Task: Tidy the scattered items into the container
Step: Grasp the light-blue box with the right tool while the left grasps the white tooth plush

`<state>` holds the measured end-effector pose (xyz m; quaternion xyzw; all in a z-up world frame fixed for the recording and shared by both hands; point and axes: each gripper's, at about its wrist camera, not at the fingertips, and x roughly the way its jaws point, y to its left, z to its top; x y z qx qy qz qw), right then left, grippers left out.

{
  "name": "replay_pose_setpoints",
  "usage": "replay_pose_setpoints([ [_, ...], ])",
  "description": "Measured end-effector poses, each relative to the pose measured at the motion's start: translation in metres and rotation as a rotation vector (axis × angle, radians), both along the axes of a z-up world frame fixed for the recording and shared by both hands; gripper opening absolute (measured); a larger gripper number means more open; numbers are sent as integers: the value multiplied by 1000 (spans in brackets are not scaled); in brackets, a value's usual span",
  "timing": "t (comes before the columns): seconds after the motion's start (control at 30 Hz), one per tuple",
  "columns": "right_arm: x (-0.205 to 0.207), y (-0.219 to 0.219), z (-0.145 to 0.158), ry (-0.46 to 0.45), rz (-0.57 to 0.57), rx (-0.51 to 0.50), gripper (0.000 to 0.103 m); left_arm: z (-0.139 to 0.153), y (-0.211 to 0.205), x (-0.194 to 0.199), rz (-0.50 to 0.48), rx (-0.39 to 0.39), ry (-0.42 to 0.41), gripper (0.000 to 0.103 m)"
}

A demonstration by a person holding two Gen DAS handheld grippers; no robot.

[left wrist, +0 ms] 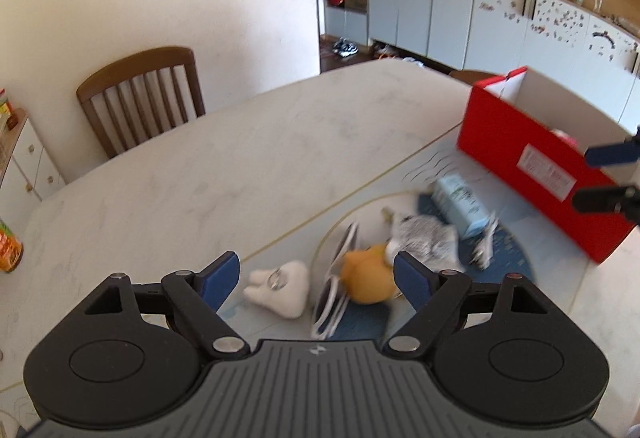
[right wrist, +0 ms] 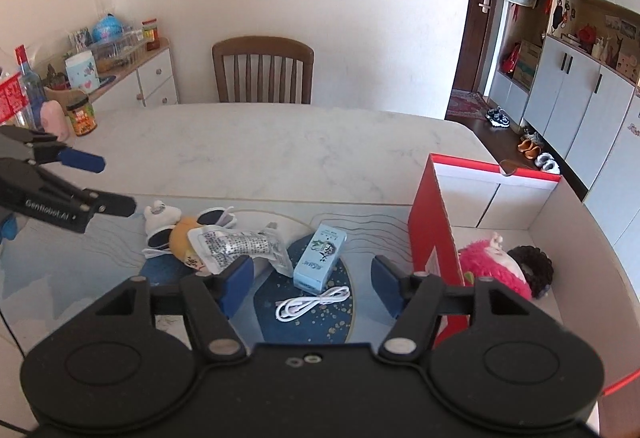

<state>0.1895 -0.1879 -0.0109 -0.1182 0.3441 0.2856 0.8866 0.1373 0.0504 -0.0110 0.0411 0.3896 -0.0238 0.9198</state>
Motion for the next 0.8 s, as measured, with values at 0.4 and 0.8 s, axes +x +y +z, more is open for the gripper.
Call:
replay_pose_setpoints([
  [0.4, 41, 26, -36, 47, -18, -59, 103, -49, 26, 30, 54, 10, 56, 84],
  [0.8, 74, 44, -70, 127, -79, -77, 103, -78, 42, 52, 68, -88, 92, 84],
])
